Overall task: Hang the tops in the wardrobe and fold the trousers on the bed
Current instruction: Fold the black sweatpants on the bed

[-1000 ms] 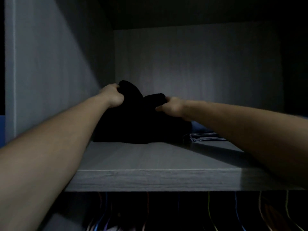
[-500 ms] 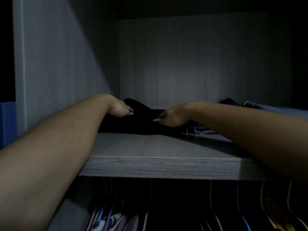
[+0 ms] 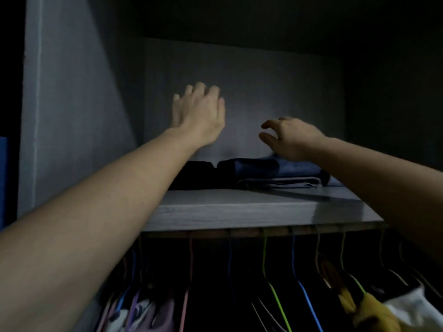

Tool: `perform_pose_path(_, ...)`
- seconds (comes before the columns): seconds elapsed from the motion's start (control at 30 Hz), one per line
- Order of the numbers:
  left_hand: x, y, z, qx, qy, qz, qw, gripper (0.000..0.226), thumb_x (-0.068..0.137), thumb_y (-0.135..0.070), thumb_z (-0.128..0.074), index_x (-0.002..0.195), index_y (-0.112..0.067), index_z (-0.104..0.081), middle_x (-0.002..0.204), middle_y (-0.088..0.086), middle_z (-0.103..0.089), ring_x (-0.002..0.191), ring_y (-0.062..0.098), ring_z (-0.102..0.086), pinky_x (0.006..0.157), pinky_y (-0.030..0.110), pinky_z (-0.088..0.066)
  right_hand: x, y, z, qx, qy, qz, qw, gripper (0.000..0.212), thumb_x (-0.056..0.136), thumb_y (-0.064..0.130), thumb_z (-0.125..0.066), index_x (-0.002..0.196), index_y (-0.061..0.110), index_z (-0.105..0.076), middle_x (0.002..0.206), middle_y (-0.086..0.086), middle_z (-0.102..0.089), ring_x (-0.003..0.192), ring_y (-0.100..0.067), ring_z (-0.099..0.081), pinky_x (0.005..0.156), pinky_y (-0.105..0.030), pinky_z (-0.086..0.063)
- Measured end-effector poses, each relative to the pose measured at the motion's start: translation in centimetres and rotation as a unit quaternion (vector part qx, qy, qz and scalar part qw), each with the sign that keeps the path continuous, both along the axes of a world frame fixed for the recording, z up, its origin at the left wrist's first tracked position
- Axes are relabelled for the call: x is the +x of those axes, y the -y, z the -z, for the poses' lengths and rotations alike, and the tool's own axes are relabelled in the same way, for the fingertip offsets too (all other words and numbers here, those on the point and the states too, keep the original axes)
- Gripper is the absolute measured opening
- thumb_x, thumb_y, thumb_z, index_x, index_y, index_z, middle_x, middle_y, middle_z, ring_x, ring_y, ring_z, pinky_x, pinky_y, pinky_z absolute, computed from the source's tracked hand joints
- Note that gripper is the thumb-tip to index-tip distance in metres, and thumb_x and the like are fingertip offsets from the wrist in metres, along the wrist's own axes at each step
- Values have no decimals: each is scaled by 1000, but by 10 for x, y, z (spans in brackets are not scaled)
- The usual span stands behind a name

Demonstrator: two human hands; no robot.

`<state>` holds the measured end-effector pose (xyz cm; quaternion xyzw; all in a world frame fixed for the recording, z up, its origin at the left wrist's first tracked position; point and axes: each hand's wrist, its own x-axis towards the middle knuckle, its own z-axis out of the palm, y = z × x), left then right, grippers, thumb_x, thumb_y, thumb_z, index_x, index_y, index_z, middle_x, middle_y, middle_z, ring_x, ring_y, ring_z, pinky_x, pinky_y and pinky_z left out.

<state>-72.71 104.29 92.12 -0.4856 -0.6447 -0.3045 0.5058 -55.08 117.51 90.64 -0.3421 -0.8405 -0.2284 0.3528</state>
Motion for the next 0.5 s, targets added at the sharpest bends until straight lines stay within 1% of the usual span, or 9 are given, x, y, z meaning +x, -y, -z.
perform_pose_path(0.1,22,6,5,9,-31,22,999,50,102,-43,-27,143,-18,-43,145,15,-43,130,35,-40,102,50,-33,42,12,14,39,-27,38,998,53,101,54,-38,144,25,-44,138,-14,-51,120,-35,-54,91,-42,-47)
perform_pose_path(0.27,75,20,29,31,-70,83,994,55,100,-45,-28,146,-18,-39,152,16,-37,137,35,-35,106,51,-30,118,45,35,81,-92,68,990,48,103,48,-40,140,19,-49,132,-17,-52,117,-37,-54,88,-44,-48)
perform_pose_path(0.37,119,32,47,42,-50,117,991,55,100,-44,-29,147,-16,-37,155,18,-32,141,35,-30,110,53,-27,175,75,50,115,-66,87,987,45,104,45,-38,135,16,-52,130,-18,-53,115,-38,-53,87,-45,-44)
perform_pose_path(0.5,208,44,81,69,16,216,974,59,99,-46,-28,150,-15,-33,159,17,-25,145,34,-22,113,54,-25,278,123,79,196,-16,148,969,45,102,44,-39,136,18,-52,132,-17,-53,119,-39,-51,95,-47,-40)
